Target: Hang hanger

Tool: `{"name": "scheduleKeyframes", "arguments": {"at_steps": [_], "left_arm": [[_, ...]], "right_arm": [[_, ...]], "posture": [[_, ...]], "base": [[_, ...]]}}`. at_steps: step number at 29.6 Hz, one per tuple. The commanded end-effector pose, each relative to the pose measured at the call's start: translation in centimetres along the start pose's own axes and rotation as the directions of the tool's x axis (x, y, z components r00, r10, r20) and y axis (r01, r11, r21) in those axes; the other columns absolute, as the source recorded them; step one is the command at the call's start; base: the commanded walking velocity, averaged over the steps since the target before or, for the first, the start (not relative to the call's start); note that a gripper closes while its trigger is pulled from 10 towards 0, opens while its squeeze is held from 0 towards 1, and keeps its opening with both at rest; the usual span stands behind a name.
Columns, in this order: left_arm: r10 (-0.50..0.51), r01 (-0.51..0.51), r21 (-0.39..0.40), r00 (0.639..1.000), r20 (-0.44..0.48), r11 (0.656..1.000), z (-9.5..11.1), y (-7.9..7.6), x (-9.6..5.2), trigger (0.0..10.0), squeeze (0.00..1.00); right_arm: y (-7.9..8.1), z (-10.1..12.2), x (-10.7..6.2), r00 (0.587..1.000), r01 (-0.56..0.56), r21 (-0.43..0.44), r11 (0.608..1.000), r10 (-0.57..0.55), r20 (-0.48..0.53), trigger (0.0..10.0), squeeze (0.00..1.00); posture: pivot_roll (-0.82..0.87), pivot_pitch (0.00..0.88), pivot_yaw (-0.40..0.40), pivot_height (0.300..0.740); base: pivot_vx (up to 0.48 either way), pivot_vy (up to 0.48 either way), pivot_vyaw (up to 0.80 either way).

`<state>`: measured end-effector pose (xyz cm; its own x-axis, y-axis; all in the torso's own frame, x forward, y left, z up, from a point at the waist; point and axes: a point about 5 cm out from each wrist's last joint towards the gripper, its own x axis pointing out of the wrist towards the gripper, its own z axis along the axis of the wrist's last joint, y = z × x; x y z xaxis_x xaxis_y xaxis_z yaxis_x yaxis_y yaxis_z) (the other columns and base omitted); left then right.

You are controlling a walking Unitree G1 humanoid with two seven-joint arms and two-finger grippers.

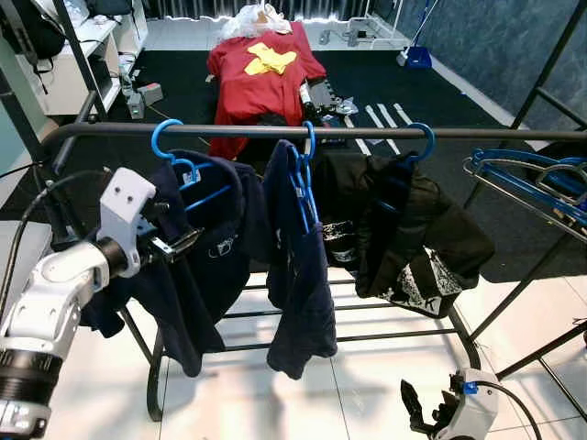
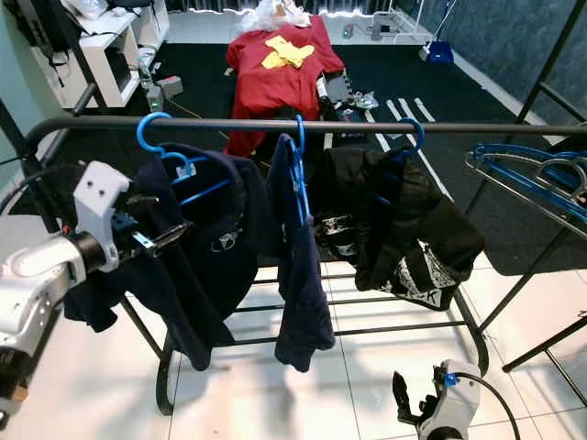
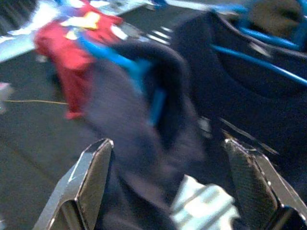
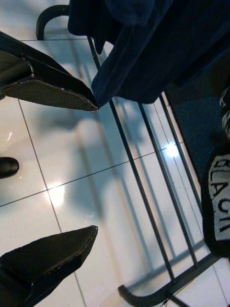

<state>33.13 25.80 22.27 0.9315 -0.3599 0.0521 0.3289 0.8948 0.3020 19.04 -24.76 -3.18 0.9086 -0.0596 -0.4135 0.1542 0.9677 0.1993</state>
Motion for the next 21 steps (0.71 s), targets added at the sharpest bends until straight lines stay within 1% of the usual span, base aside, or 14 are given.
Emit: {"name": "scheduleKeyframes", "arguments": {"at_steps": [1, 2, 3, 5, 6, 7, 8, 11, 13, 15, 17, 18, 20, 21], "left_arm": [[0.077, -0.077, 0.002, 0.996, 0.041, 0.997, 0.7, 1.9, -0.8, 10.0, 0.0], [0.077, -0.077, 0.002, 0.996, 0.041, 0.997, 0.7, 1.9, -0.8, 10.0, 0.0], [0.106, -0.106, 0.004, 0.993, 0.045, 0.994, 0.9, 2.5, -1.2, 10.0, 0.0], [0.106, -0.106, 0.004, 0.993, 0.045, 0.994, 0.9, 2.5, -1.2, 10.0, 0.0], [0.126, -0.127, 0.01, 0.991, 0.04, 0.992, 0.8, 3.0, -1.4, 10.0, 0.0], [0.126, -0.127, 0.01, 0.991, 0.04, 0.992, 0.8, 3.0, -1.4, 10.0, 0.0], [0.154, -0.154, 0.018, 0.988, 0.02, 0.988, 0.4, 3.3, -1.7, 10.0, 0.0], [0.172, -0.172, 0.028, 0.985, 0.006, 0.985, 0.0, 3.5, -1.8, 10.0, 0.0], [0.198, -0.194, 0.058, 0.978, -0.062, 0.979, -1.7, 3.3, -1.6, 10.0, 0.0], [0.198, -0.194, 0.058, 0.978, -0.062, 0.979, -1.7, 3.3, -1.6, 10.0, 0.0], [0.177, -0.174, 0.036, 0.979, -0.104, 0.984, -3.3, 1.8, -0.9, 10.0, 0.0], [0.177, -0.174, 0.036, 0.979, -0.104, 0.984, -3.3, 1.8, -0.9, 10.0, 0.0], [0.124, -0.128, -0.029, 0.986, -0.107, 0.991, -4.3, -0.4, 0.1, 10.0, 0.0], [0.124, -0.128, -0.029, 0.986, -0.107, 0.991, -4.3, -0.4, 0.1, 10.0, 0.0]], "right_arm": [[-0.4, -0.5, -0.4, 1.0, 0.015, 0.007, 1.0, -0.015, -0.015, 10.0, 0.0], [-0.4, -0.5, -0.4, 1.0, 0.015, 0.007, 1.0, -0.015, -0.015, 10.0, 0.0], [-0.4, -0.5, -0.4, 1.0, 0.015, 0.007, 1.0, -0.015, -0.016, 10.0, 0.0], [-0.4, -0.5, -0.4, 1.0, 0.015, 0.007, 1.0, -0.015, -0.016, 10.0, 0.0], [-0.4, -0.5, -0.4, 1.0, 0.015, 0.007, 1.0, -0.015, -0.016, 10.0, 0.0], [-0.4, -0.5, -0.4, 1.0, 0.015, 0.007, 1.0, -0.015, -0.016, 10.0, 0.0], [-0.4, -0.5, -0.4, 1.0, 0.015, 0.007, 1.0, -0.015, -0.017, 10.0, 0.0], [-0.5, -0.5, -0.4, 1.0, 0.015, 0.007, 1.0, -0.015, -0.017, 10.0, 0.0], [-0.5, -0.5, -0.4, 1.0, 0.016, 0.007, 1.0, -0.015, -0.018, 10.0, 0.0], [-0.5, -0.5, -0.4, 1.0, 0.016, 0.007, 1.0, -0.015, -0.018, 10.0, 0.0], [-0.5, -0.5, -0.4, 1.0, 0.016, 0.007, 1.0, -0.015, -0.018, 10.0, 0.0], [-0.5, -0.5, -0.4, 1.0, 0.016, 0.007, 1.0, -0.015, -0.018, 10.0, 0.0], [-0.5, -0.5, -0.4, 1.0, 0.016, 0.007, 1.0, -0.016, -0.017, 10.0, 0.0], [-0.5, -0.5, -0.4, 1.0, 0.016, 0.007, 1.0, -0.016, -0.017, 10.0, 0.0]], "posture": [[0.0, 0.097, -0.027, 0.74], [0.0, 0.097, -0.027, 0.74], [0.01, 0.098, -0.029, 0.74], [0.01, 0.098, -0.029, 0.74], [0.01, 0.098, -0.029, 0.74], [0.01, 0.098, -0.029, 0.74], [0.01, 0.098, -0.029, 0.74], [0.01, 0.098, -0.029, 0.74], [0.01, 0.098, -0.029, 0.74], [0.01, 0.098, -0.029, 0.74], [0.0, 0.102, -0.031, 0.74], [0.0, 0.102, -0.031, 0.74], [0.0, 0.1, -0.029, 0.74], [0.0, 0.1, -0.029, 0.74]], "base": [[0.0, 0.0, 0.0], [0.0, 0.0, 0.0], [0.0, 0.0, 0.0], [0.0, 0.0, 0.0], [0.0, 0.0, 0.0], [0.0, 0.0, 0.0], [0.0, 0.0, 0.0], [0.0, 0.0, 0.0], [0.0, 0.0, 0.0], [0.0, 0.0, 0.0], [0.0, 0.0, 0.0], [0.0, 0.0, 0.0], [0.0, 0.0, 0.0], [0.0, 0.0, 0.0]]}}
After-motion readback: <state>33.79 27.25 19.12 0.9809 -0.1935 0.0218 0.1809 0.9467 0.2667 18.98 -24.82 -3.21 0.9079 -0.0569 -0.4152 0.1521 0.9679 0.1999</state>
